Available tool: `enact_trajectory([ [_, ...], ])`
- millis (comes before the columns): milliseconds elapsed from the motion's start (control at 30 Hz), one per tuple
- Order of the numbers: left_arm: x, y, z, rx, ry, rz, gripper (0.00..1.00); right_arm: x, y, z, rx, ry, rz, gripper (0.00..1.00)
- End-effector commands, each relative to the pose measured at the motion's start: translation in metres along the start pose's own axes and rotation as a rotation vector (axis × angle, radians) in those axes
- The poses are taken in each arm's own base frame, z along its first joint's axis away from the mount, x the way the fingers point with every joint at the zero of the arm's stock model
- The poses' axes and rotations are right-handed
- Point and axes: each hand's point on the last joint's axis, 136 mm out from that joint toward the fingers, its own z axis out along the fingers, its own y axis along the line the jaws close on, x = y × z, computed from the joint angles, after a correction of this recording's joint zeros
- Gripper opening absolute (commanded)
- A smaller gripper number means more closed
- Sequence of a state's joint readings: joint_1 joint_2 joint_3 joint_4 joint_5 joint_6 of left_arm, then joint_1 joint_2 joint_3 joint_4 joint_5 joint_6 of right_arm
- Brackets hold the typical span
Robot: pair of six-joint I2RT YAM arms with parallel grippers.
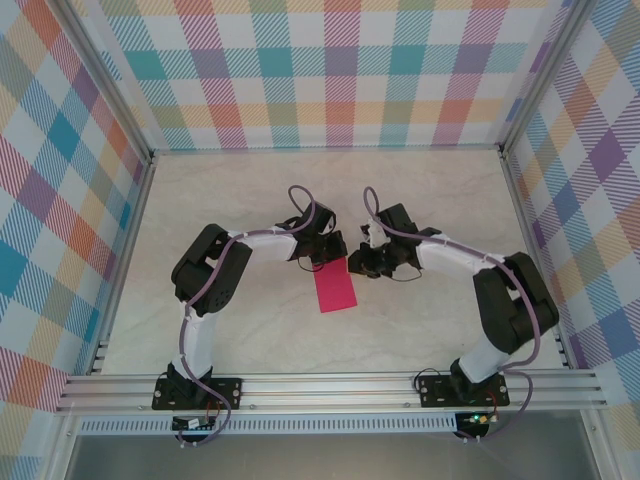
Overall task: Fold a paper plane with a square sheet of paper (pick it up from the middle)
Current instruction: Fold the square sheet of paper in half at the center of the table.
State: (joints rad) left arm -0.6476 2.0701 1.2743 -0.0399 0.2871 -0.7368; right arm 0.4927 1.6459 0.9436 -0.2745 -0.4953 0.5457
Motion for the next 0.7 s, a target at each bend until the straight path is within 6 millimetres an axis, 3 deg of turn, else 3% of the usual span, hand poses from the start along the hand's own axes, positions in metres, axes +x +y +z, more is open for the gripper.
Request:
enact_trajectory([
  [0,0.016,0.03,0.009,-0.107,0.042,-0.032,0.07,-0.001,-0.014,0.022,0.019,0.04,0.052,0.14],
  [267,0.009,0.025,0.005,-0.102,0.013,-0.035,0.07,0.023,-0.039,0.046,0.027,0.149,0.107,0.13],
  [467,-0.005,0.024,0.002,-0.129,-0.04,-0.026,0.07,0.054,-0.068,0.048,0.106,0.212,0.157,0.13],
  [667,-0.029,0.029,0.001,-0.17,-0.078,-0.004,0.08,0.08,-0.081,0.045,0.125,0.263,0.168,0.13],
])
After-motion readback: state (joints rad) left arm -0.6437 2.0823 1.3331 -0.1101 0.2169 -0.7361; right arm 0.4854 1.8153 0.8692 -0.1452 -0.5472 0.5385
